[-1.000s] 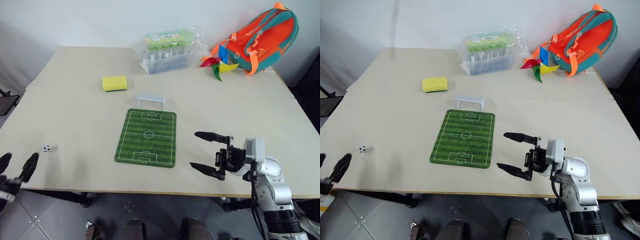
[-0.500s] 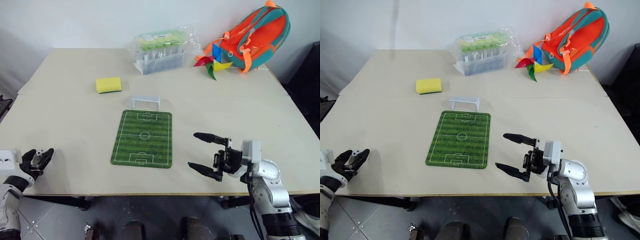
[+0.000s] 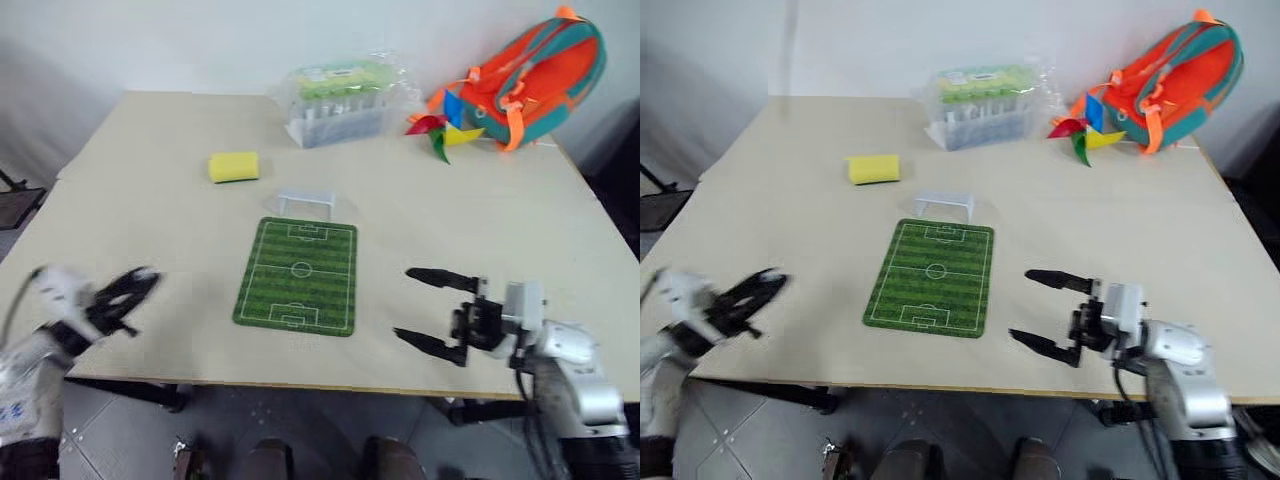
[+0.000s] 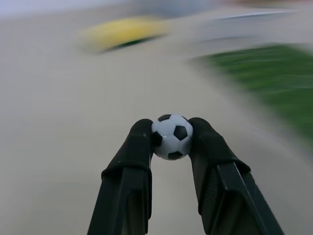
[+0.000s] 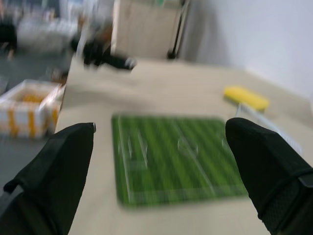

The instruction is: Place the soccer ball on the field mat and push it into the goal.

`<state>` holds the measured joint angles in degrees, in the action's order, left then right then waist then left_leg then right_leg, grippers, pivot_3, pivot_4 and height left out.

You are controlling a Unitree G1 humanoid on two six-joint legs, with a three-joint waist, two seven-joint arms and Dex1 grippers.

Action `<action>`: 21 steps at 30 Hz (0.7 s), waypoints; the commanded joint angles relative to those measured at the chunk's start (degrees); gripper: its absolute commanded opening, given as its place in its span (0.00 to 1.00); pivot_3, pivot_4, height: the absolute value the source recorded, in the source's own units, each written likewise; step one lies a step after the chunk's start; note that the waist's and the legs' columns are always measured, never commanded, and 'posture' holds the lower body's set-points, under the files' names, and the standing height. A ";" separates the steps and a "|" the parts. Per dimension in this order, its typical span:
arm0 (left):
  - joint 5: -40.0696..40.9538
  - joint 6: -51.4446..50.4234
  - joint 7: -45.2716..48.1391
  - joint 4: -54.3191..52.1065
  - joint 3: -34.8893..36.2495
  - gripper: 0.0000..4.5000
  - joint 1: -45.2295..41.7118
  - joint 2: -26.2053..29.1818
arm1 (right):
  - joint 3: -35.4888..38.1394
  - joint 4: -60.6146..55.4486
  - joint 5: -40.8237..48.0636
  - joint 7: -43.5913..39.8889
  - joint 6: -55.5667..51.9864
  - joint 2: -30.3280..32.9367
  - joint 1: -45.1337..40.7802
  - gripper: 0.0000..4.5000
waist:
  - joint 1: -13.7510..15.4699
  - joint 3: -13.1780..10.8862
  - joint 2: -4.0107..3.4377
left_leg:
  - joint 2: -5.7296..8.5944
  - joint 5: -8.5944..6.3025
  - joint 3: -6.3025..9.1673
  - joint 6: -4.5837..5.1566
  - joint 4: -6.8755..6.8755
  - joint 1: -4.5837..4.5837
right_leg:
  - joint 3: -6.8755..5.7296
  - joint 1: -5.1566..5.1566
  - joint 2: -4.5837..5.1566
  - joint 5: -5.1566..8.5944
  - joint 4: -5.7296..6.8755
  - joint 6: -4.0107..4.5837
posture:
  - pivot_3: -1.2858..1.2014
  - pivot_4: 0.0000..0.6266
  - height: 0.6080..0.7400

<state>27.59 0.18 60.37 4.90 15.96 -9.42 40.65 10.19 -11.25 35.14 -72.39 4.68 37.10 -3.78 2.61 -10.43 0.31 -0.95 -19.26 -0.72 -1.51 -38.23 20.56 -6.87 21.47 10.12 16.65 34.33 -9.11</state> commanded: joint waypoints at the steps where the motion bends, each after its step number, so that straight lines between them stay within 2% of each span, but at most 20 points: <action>1: -3.77 1.82 6.98 0.61 -9.11 0.19 -5.61 -0.72 | 3.64 3.27 -0.08 -4.68 3.33 2.63 2.92 1.00 | -0.41 0.03 -0.05 | -0.01 0.00 -0.07 0.00 0.05 -0.05 | 0.06 0.00 -0.03 -0.01 -0.01 -0.01 | 0.52 0.24 1.00; 5: -9.08 4.72 10.12 6.78 -17.70 0.19 -13.97 -4.60 | 5.76 5.84 -0.50 -5.39 5.60 3.06 5.01 1.00 | -1.73 0.02 -0.06 | -0.09 0.00 -0.24 0.00 0.18 -0.10 | 0.15 0.02 -0.16 -0.01 -0.13 -0.02 | 0.52 0.24 1.00; 8: -12.56 8.62 11.47 14.00 -21.14 0.19 -19.20 -7.33 | 6.54 4.90 -0.07 -4.83 6.54 2.15 6.99 1.00 | -1.84 0.01 -0.04 | -0.14 0.00 -0.27 0.00 0.15 -0.10 | 0.18 0.03 -0.22 -0.02 -0.16 -0.04 | 0.52 0.24 1.00; 13: -14.87 13.60 13.64 21.11 -23.23 0.19 -22.74 -9.33 | 6.24 0.56 -0.25 -2.32 6.91 0.38 10.41 1.00 | -1.66 0.01 -0.04 | -0.15 0.00 -0.28 0.00 0.16 -0.09 | 0.19 0.04 -0.22 -0.03 -0.21 -0.05 | 0.52 0.24 1.00; 21: -16.00 16.97 15.91 23.30 -24.54 0.19 -22.30 -10.51 | 5.72 -2.61 -1.17 1.06 7.36 -1.73 13.33 1.00 | -1.02 0.00 -0.03 | -0.14 -0.04 -0.28 0.07 0.03 0.00 | 0.22 0.02 -0.22 -0.11 -0.28 -0.15 | 0.52 0.24 1.00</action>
<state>11.91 16.12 75.86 28.63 -8.38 -31.60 30.34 15.44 -12.01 33.74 -71.78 11.25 35.41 9.40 1.59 -10.42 0.28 -1.09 -19.31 -1.00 -1.43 -38.20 20.56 -6.65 21.49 9.90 16.51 34.03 -9.26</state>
